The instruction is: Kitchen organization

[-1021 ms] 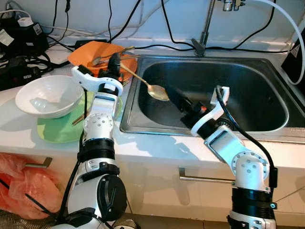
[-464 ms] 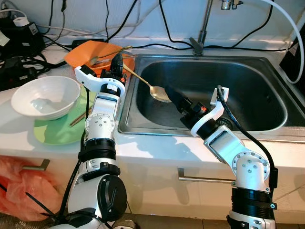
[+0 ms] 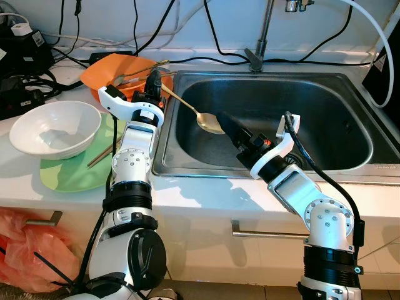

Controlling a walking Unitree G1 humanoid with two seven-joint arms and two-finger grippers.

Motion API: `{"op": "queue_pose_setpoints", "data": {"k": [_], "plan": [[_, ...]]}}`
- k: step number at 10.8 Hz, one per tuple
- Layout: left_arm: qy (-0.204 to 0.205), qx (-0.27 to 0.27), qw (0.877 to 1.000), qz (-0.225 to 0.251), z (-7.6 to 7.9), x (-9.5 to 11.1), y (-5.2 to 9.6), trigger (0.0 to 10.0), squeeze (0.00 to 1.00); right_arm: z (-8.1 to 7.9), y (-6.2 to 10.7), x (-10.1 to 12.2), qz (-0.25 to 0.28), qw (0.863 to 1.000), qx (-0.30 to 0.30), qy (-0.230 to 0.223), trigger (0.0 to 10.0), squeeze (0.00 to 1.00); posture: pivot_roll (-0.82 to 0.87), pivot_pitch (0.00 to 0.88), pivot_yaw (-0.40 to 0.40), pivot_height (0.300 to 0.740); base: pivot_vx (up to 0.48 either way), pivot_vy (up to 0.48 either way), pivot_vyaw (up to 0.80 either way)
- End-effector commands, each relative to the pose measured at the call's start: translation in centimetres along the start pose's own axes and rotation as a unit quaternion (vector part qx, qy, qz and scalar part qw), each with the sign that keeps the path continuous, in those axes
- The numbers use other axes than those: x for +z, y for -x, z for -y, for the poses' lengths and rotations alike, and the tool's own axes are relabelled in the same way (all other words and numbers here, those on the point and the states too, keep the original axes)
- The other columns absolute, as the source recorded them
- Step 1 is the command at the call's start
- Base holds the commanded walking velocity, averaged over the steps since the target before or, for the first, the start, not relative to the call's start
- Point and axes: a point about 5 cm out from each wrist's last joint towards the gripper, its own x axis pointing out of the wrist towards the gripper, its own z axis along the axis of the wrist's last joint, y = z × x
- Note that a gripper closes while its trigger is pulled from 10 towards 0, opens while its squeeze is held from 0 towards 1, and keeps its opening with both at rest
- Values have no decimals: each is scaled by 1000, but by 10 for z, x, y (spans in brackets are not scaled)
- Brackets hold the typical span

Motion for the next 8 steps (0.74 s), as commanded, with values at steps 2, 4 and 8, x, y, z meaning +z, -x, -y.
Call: {"op": "queue_pose_setpoints", "data": {"k": [2,4,8], "plan": [[32,-13,998,-49,10,-44,0,2392,0,-2,-1,-6,-17,1000,6,-8,10000,0,79,24,55,740,0,0,0],[12,-11,997,-71,9,-53,1,0,0,-2,-1,-14,-39,999,11,-13,10000,0,82,27,54,740,0,0,0],[10,-14,997,-72,10,-53,0,0,0,-3,-1,-15,-40,999,13,-13,0,0,81,27,52,740,0,0,0]]}}
